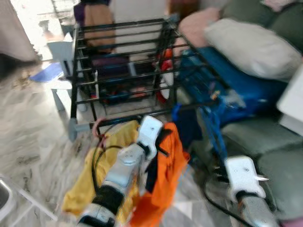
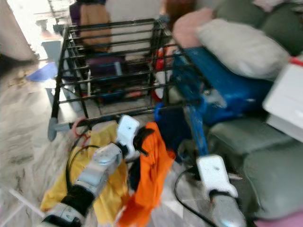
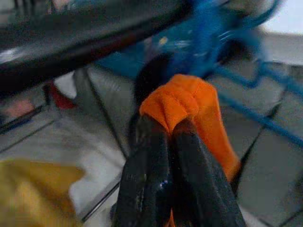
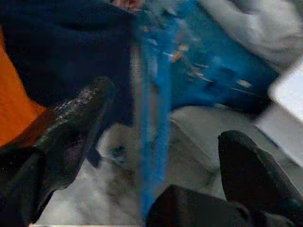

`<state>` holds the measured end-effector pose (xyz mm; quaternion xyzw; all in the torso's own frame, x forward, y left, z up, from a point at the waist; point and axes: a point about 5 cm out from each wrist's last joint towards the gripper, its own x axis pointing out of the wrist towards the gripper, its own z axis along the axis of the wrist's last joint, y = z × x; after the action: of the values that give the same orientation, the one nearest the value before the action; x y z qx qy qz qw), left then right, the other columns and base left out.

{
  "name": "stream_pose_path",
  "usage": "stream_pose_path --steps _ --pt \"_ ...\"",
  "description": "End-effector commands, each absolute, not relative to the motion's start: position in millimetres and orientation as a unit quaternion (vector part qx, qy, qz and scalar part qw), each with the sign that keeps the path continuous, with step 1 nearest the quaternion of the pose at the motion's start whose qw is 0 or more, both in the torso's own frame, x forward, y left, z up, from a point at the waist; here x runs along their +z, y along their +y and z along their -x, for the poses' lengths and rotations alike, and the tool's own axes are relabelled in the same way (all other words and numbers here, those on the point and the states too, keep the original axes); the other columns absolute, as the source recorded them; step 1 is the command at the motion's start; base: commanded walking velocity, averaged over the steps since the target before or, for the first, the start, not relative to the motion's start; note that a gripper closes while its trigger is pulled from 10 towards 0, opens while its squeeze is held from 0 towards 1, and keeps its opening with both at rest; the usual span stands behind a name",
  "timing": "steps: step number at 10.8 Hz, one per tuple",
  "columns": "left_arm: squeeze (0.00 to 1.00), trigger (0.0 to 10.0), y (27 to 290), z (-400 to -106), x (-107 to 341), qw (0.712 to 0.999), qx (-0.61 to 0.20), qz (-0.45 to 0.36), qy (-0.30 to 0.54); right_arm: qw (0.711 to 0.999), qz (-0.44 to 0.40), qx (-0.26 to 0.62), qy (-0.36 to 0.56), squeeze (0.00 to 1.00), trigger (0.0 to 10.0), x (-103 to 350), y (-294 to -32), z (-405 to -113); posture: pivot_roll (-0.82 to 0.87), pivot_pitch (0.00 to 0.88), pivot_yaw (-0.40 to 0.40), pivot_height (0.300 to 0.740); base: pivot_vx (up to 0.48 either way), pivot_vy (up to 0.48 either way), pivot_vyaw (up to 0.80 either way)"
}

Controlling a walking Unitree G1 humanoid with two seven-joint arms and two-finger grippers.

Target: Hang hanger

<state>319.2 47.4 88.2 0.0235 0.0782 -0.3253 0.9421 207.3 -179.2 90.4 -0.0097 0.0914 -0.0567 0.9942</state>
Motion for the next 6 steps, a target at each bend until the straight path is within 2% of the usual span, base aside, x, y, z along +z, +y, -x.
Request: stream_pose_path --steps 1,6 --pt "0.00 10.0 43 -320 94 0.942 -0.328 -0.025 0.069 0.993 0.014 -0.066 0.102 0.00 10.0 89 -189 -205 -0.10 0.000 0.011 0.740 0.000 0.000 0.00" --pt "0.00 10.0 44 -320 93 0.942 -0.326 -0.032 0.073 0.985 0.062 -0.033 0.158 0.00 10.0 89 -228 -227 -0.09 0.000 0.005 0.740 0.000 0.000 0.00"
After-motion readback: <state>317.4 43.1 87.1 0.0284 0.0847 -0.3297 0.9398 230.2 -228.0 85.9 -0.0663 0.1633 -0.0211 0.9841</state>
